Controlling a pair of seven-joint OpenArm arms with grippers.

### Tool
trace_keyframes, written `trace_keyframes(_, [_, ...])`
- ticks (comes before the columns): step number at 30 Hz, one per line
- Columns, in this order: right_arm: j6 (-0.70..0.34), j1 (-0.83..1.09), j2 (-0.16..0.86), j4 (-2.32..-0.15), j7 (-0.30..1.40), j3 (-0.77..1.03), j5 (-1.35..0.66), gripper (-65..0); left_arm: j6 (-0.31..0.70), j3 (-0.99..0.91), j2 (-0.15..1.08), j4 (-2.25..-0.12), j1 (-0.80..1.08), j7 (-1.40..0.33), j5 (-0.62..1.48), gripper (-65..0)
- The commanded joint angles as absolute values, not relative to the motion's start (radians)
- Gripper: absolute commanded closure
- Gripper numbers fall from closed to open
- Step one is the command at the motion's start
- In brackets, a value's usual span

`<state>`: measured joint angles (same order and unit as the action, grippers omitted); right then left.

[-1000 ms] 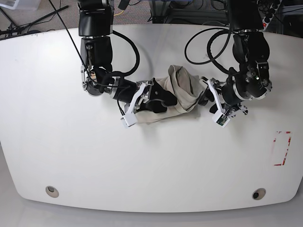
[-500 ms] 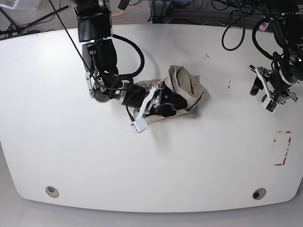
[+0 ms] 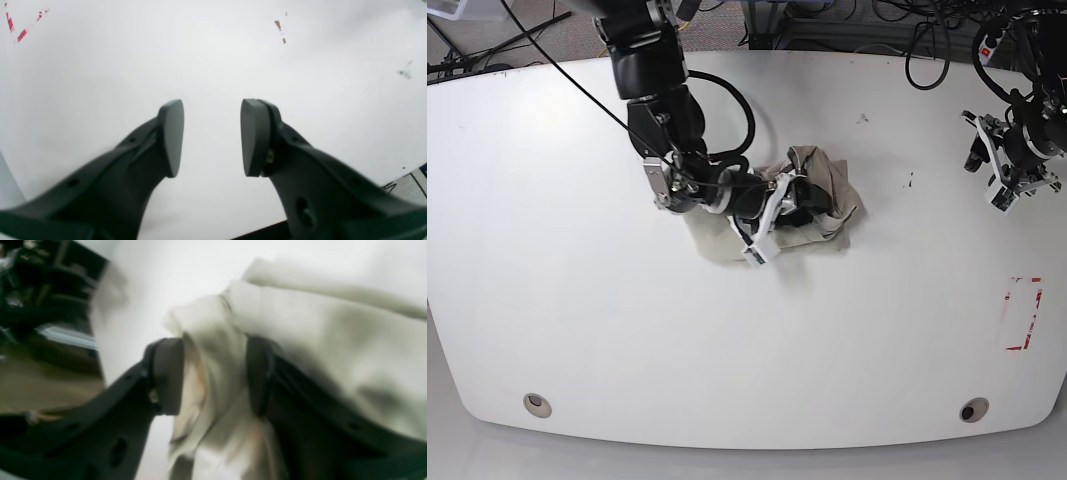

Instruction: Fold the T-shirt properly

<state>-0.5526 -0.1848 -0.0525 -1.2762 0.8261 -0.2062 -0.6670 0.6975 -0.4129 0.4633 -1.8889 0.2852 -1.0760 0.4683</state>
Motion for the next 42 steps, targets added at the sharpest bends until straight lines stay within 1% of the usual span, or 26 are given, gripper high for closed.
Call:
trace_keyframes(1, [-0.561, -0.248, -0.084, -1.237, 0.796, -0.206, -0.630, -26.6, 0.698, -0.418, 0.479, -1.910, 0.280, -1.061, 0.473, -25.3])
trace_keyframes(4, [-0.561, -0.272, -0.099, -1.227, 0.796, -0.203, -0.596, -26.5, 0.698, -0.414, 0.479, -1.910, 0.280, -1.061, 0.475, -25.3])
trace_keyframes(7, [-0.561, -0.292, -0.094, -1.271, 0.809, -0.202, -0.647, -26.3, 0.698, -0.410, 0.478, -1.910, 0.277, -1.061, 0.476, -25.3])
trace_keyframes(10, [-0.559, -0.297, -0.044, -1.343, 0.839, -0.179, -0.722, -26.3, 0.698, -0.366, 0.476, -1.913, 0.263, -1.061, 0.476, -25.3])
trace_keyframes(14, [-0.559, -0.297, 0.027, -1.409, 0.868, -0.108, -0.806, -26.3, 0.698, -0.248, 0.466, -1.945, 0.217, -1.061, 0.475, -25.3])
trace_keyframes(20, [-0.559, -0.298, 0.117, -1.417, 0.868, -0.051, -0.811, -26.2, 0.698, -0.154, 0.372, -1.948, 0.128, -1.061, 0.472, -25.3])
trace_keyframes(23, [-0.559, -0.302, 0.160, -1.380, 0.866, -0.045, -0.811, -26.2, 0.698, -0.090, 0.291, -1.948, 0.088, -1.061, 0.453, -25.3])
trace_keyframes(29, [-0.559, -0.341, 0.177, -1.265, 0.848, -0.050, -0.806, -26.2, 0.698, 0.099, 0.193, -1.943, 0.045, -1.061, 0.326, -25.3])
trace_keyframes(32, [-0.559, -0.357, 0.174, -1.234, 0.820, -0.051, -0.757, -26.2, 0.698, 0.147, 0.148, -1.942, 0.042, -1.061, 0.255, -25.3])
trace_keyframes(35, [-0.565, -0.384, 0.150, -1.210, 0.797, -0.053, -0.651, -26.2, 0.698, 0.176, 0.111, -1.940, 0.042, -1.061, 0.185, -25.3])
trace_keyframes(37, [-0.568, -0.400, 0.119, -1.182, 0.788, -0.051, -0.579, -26.2, 0.698, 0.196, 0.105, -1.939, 0.042, -1.061, 0.150, -25.3])
trace_keyframes(42, [-0.572, -0.429, 0.104, -1.101, 0.727, -0.054, -0.418, -26.2, 0.698, 0.205, 0.104, -1.874, 0.041, -1.061, 0.122, -25.3])
